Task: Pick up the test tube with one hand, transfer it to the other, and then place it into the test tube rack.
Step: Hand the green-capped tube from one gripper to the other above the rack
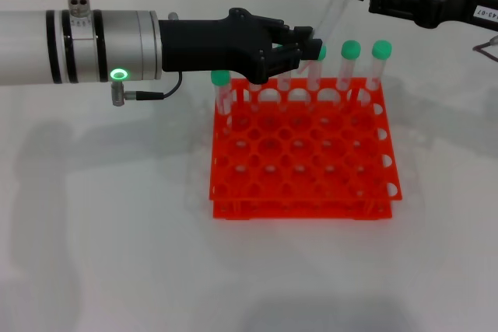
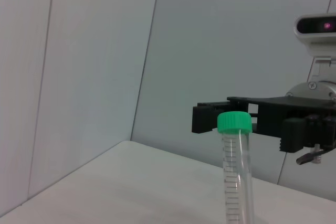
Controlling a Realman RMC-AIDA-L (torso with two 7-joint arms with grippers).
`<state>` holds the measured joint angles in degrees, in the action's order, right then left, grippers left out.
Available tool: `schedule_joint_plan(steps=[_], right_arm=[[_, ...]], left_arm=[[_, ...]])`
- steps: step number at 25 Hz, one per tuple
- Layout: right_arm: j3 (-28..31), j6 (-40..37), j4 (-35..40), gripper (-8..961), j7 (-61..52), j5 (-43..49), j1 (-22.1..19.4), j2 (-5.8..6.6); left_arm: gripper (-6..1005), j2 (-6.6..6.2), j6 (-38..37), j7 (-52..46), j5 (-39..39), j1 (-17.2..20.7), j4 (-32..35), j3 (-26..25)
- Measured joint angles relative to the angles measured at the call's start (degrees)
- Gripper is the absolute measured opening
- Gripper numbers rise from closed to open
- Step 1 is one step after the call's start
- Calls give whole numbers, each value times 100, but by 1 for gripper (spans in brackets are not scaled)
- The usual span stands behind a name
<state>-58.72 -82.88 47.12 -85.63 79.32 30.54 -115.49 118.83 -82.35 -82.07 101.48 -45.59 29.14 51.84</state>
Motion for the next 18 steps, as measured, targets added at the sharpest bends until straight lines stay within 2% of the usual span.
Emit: schedule_joint_plan(steps=[18], right_arm=[[-71, 17, -135, 751, 29, 3, 86, -18]], left_arm=[[192, 6, -1, 7, -4, 25, -6, 55]])
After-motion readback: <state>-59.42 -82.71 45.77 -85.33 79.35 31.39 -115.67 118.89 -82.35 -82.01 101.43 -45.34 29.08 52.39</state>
